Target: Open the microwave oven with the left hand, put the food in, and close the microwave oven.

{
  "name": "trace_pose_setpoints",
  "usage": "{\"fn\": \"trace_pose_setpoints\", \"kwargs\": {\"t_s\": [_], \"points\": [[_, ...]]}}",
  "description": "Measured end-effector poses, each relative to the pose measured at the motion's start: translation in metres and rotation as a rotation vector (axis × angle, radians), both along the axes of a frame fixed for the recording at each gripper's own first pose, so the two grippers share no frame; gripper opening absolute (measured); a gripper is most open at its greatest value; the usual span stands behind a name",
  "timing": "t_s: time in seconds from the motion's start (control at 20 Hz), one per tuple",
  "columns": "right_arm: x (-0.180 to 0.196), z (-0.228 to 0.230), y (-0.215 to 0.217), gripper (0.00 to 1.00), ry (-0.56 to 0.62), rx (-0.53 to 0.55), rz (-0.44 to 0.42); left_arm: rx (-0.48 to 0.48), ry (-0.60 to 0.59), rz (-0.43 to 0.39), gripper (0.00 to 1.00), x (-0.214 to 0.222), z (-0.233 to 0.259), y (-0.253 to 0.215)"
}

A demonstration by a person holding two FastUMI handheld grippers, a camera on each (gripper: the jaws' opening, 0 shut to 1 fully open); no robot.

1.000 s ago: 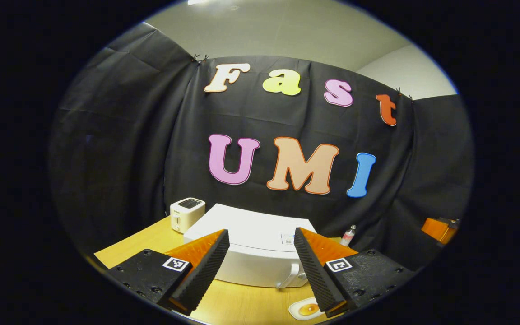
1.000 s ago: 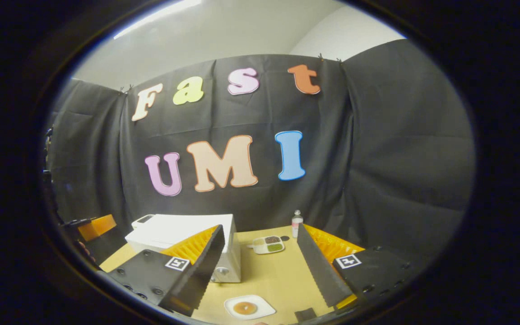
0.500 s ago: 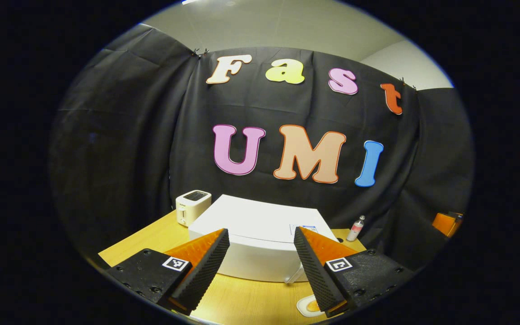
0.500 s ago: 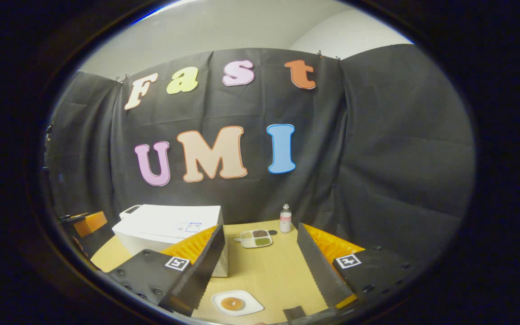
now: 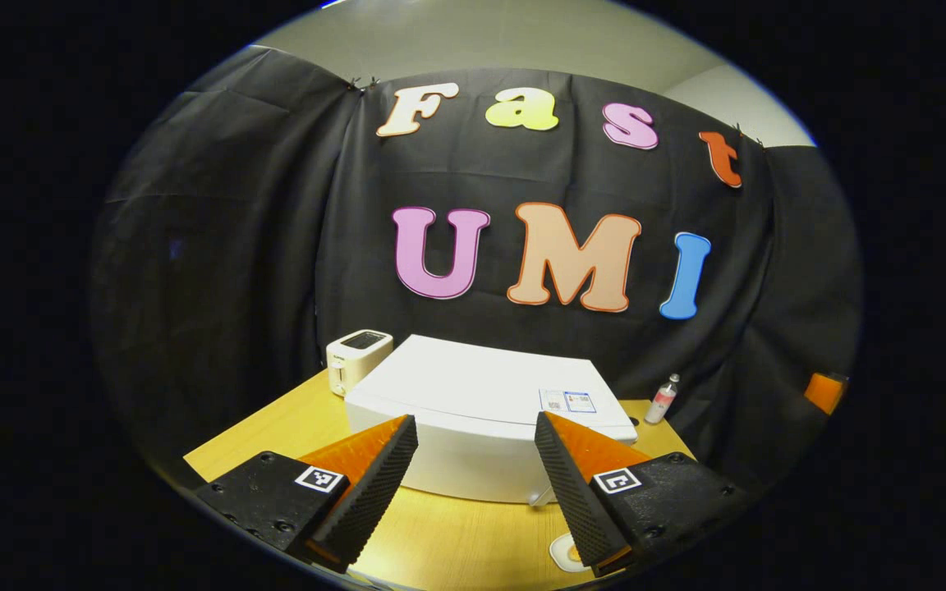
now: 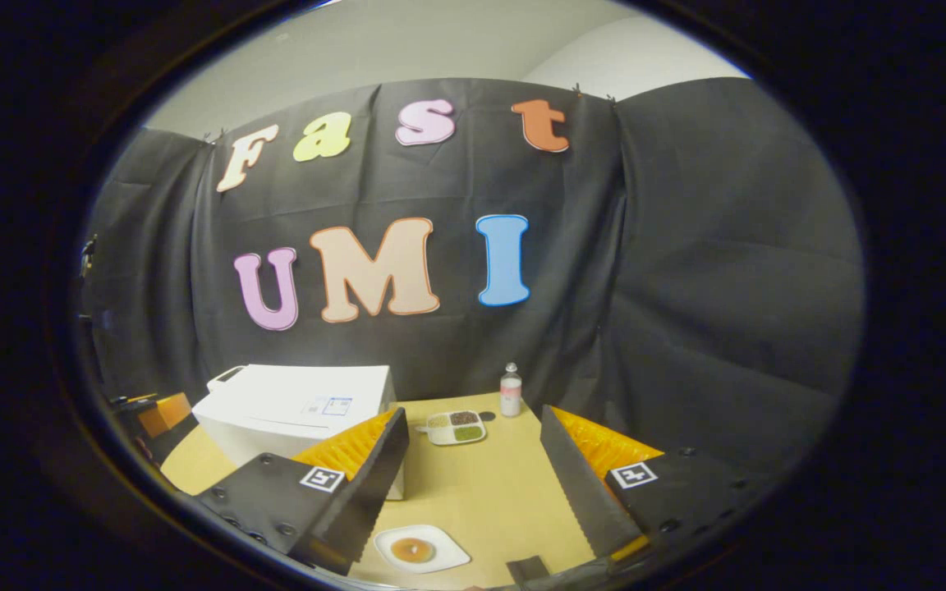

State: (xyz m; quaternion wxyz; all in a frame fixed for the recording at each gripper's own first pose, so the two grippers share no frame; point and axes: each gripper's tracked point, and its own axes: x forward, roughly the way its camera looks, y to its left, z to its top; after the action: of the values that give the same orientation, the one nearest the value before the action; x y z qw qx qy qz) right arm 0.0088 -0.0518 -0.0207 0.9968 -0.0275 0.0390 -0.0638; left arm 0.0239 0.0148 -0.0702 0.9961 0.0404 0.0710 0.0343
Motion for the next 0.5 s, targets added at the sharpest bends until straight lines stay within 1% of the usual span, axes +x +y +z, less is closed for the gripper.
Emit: {"fn": "trace_pose_setpoints", "kwargs": {"t_s": [0.25, 0.5], "points": [[-0.004, 0.001, -0.018, 0.96, -0.005, 0.001, -0.037, -0.02, 0.112, -0.065, 0.95, 0.01, -0.048, -0.023], [-0.012, -0.001, -0.033, 0.96, 0.003, 0.008, -0.077, -0.008, 0.221, -0.129, 0.95, 0.022, -0.096, -0.044]]}}
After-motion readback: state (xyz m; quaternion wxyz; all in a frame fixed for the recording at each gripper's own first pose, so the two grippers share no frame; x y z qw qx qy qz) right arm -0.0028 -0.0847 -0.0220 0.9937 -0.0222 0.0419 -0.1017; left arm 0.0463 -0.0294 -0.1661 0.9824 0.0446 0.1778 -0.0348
